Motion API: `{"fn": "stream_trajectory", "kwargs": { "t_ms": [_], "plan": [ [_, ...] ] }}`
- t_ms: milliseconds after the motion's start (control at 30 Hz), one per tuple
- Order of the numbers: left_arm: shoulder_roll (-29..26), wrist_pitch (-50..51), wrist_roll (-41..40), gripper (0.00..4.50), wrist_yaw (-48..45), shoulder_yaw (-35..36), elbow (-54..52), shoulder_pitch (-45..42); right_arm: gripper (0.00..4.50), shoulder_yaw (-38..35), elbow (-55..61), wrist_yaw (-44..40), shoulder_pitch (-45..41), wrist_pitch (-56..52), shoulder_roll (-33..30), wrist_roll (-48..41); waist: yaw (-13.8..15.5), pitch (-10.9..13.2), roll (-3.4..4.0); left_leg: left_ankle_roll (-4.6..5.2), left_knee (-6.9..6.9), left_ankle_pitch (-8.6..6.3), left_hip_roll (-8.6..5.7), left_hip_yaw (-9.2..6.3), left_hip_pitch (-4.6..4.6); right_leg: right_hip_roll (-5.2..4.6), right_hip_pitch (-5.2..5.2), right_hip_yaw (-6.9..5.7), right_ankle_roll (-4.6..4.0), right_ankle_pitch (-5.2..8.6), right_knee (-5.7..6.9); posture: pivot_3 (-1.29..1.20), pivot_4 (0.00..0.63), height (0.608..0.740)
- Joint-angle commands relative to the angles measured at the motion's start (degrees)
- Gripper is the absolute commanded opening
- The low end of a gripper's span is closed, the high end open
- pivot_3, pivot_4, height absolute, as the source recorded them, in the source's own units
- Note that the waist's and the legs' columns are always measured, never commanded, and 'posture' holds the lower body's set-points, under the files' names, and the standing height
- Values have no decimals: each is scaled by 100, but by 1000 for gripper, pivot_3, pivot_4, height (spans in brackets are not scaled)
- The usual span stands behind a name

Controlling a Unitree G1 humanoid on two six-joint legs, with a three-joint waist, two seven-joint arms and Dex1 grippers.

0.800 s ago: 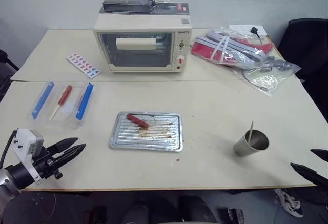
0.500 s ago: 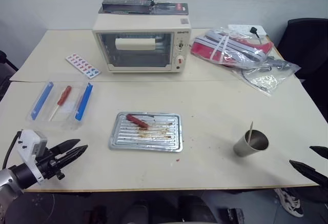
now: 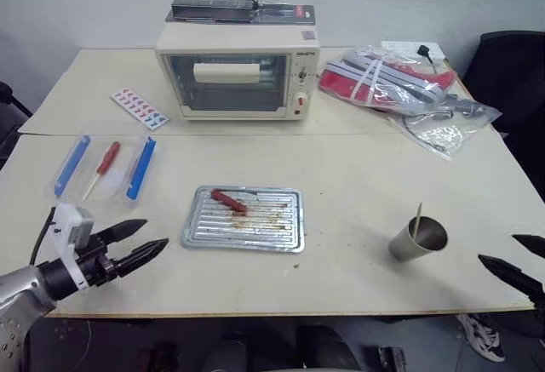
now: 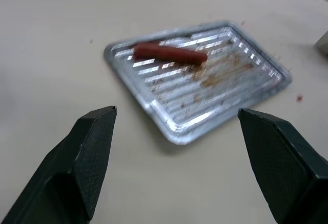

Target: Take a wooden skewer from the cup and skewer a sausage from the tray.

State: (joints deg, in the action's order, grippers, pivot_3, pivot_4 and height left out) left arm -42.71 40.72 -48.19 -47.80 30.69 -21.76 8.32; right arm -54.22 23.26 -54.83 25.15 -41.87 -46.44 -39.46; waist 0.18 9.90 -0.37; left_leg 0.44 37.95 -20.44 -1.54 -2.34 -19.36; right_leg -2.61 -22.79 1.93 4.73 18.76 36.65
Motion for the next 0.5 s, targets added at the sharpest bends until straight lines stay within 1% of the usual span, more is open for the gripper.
{"fn": "stream_trajectory", "kwargs": {
  "t_ms": [33,133,233,400,500],
  "plan": [
    [-323,470,-738,3964,-271,-275,-385,-525,4500,-554,701,347,-172,-741,-189,-992,-8,0,0,0,0,0,0,0,0,0,0,0,0,0,0,0,150,740],
    [-600,636,-921,3964,-558,-677,-495,-1030,4500,-543,1165,922,-440,-1147,-172,-1633,-24,0,1,-6,0,-2,2,-6,-2,3,0,-5,0,0,-5,0,150,740],
    [-747,691,-967,3964,-839,-1151,-482,-1623,4500,-232,1545,1563,-706,-1332,-94,-2020,-27,1,2,-19,-2,4,3,-5,-3,7,0,-4,0,0,-9,0,150,740],
    [-776,720,-903,3964,-1182,-1822,-449,-2392,4500,460,1757,2508,-1053,-1383,110,-2123,-21,2,0,-36,-1,13,3,-7,-9,9,-2,-6,1,0,-14,0,150,740],
    [-724,657,-733,3964,-1330,-2206,-379,-2744,4500,875,1802,2867,-1189,-1333,262,-2066,-18,3,1,-36,2,13,3,-7,-14,9,-3,-6,2,-1,-16,0,150,740]
  ]
}}
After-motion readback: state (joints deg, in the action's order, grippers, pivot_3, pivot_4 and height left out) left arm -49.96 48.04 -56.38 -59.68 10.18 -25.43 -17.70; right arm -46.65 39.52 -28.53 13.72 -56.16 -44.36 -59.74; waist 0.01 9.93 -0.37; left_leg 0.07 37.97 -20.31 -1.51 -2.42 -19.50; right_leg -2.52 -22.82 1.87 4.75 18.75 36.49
